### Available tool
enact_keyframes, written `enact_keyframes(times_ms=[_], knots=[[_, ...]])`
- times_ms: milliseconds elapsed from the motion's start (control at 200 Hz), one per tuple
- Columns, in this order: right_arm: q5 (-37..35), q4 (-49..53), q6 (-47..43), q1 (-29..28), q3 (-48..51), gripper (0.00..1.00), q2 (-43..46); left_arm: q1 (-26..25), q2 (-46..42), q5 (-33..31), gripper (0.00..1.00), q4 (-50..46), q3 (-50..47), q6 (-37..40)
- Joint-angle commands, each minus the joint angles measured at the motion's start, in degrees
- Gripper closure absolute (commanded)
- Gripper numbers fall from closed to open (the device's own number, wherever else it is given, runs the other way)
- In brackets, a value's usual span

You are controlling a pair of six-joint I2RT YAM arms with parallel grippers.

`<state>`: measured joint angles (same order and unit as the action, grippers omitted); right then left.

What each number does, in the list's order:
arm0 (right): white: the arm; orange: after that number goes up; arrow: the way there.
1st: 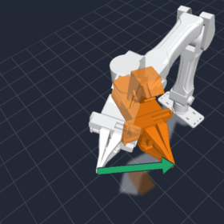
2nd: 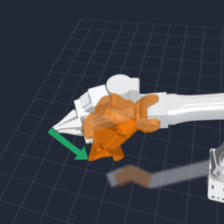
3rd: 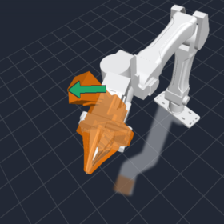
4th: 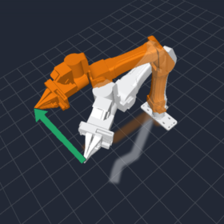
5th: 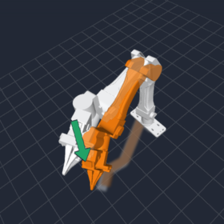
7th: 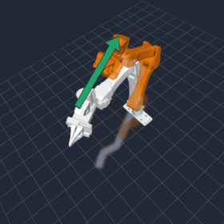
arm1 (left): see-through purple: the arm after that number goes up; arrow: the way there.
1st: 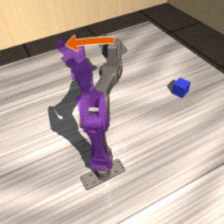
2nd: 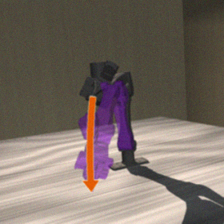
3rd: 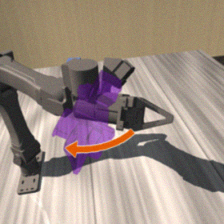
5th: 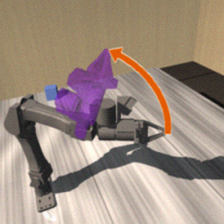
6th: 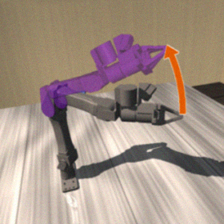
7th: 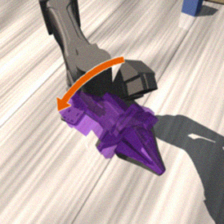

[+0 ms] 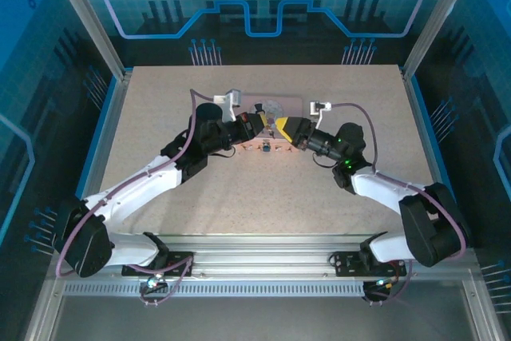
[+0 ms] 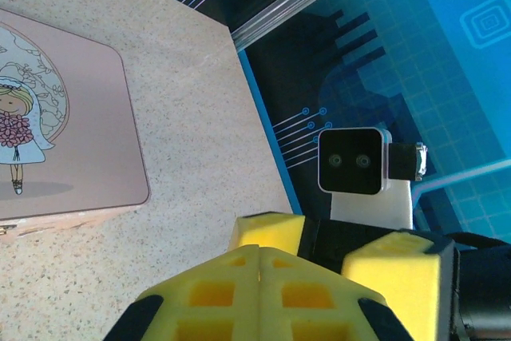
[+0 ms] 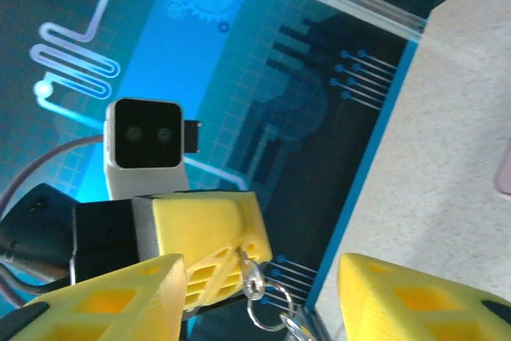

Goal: Unlock the padlock with the key

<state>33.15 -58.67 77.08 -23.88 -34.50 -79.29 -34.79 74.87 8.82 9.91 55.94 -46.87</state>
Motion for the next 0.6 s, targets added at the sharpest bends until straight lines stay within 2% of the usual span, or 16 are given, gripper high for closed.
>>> enact_keyframes(times_ms=[0,335,535,595], knots=[[-1.05,-7.53,4.41,-1.71,-1.05,0.48,-1.92,-0.5,-0.03,-0.01,1.0,4.05,-1.05,-1.53],[-1.29,-10.9,6.41,-3.2,-2.06,0.65,-3.41,-0.66,-1.05,-2.26,1.0,7.17,-3.34,-3.39],[-0.81,-12.19,7.36,-3.62,-2.06,0.67,-4.71,-0.66,-1.32,-3.02,1.0,8.29,-4.0,-4.07],[-0.91,-13.48,7.93,-3.7,-1.96,0.7,-5.21,-0.71,-1.35,-3.02,1.0,8.35,-4.0,-4.08]])
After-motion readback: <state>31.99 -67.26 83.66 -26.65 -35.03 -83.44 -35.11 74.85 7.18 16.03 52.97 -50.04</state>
